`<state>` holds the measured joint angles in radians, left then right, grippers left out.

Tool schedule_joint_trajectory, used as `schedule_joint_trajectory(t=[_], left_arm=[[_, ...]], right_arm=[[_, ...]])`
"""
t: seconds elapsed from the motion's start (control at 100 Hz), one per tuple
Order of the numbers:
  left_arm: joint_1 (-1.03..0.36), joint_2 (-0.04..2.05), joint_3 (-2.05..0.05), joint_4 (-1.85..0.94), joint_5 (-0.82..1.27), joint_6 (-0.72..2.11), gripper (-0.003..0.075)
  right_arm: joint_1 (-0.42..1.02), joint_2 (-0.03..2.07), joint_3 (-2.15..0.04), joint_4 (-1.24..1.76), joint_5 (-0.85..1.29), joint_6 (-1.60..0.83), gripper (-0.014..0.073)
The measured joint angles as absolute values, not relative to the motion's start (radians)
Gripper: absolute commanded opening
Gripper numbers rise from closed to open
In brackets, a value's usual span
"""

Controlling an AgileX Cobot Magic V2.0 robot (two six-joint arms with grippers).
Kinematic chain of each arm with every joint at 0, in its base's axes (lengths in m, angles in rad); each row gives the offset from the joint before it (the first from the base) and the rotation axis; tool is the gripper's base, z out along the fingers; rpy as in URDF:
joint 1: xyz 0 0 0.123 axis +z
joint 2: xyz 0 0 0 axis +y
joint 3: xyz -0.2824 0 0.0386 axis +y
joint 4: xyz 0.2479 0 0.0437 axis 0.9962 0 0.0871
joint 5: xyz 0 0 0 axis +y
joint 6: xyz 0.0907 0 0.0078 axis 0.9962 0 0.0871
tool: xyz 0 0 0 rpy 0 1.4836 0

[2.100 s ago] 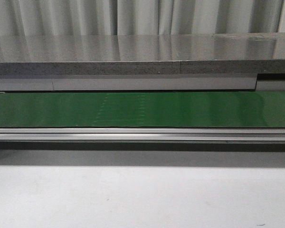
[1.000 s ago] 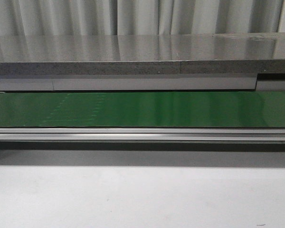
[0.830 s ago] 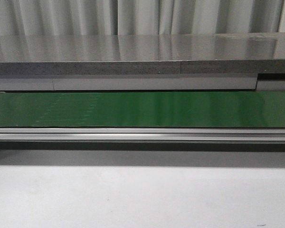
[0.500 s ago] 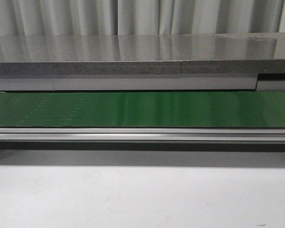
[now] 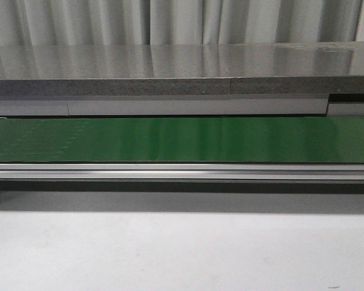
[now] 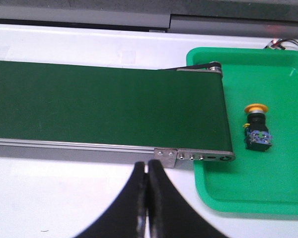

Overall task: Move button from right to left
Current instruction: 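Move the right gripper over the green tray toward the yellow button switch, then lower the open right gripper around the yellow-capped button switch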

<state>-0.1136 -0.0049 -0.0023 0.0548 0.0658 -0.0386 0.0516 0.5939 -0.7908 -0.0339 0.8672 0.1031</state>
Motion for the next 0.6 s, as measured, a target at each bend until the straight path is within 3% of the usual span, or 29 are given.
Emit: schedule_joint_trajectory(t=[0.22, 0.29, 0.36, 0.53, 0.6], left_arm=[[-0.114, -0.005, -0.002, 0.055, 0.066, -0.039, 0.0005], [-0.114, -0.005, -0.002, 0.055, 0.066, -0.039, 0.0005], [-0.114, -0.005, -0.002, 0.055, 0.066, -0.039, 0.0005], [-0.114, -0.005, -0.002, 0.055, 0.066, -0.039, 0.0005], [-0.114, -0.005, -0.002, 0.055, 0.066, -0.039, 0.0005]], right_arm=[[0.052, 0.704, -0.794, 0.010, 0.874, 0.103, -0.0060], [0.052, 0.720, -0.794, 0.015, 0.880, 0.103, -0.0020], [0.052, 0.726, -0.794, 0.015, 0.882, 0.103, 0.0068], [0.052, 0.726, -0.794, 0.016, 0.888, 0.103, 0.0406], [0.052, 0.726, -0.794, 0.016, 0.888, 0.103, 0.0485]])
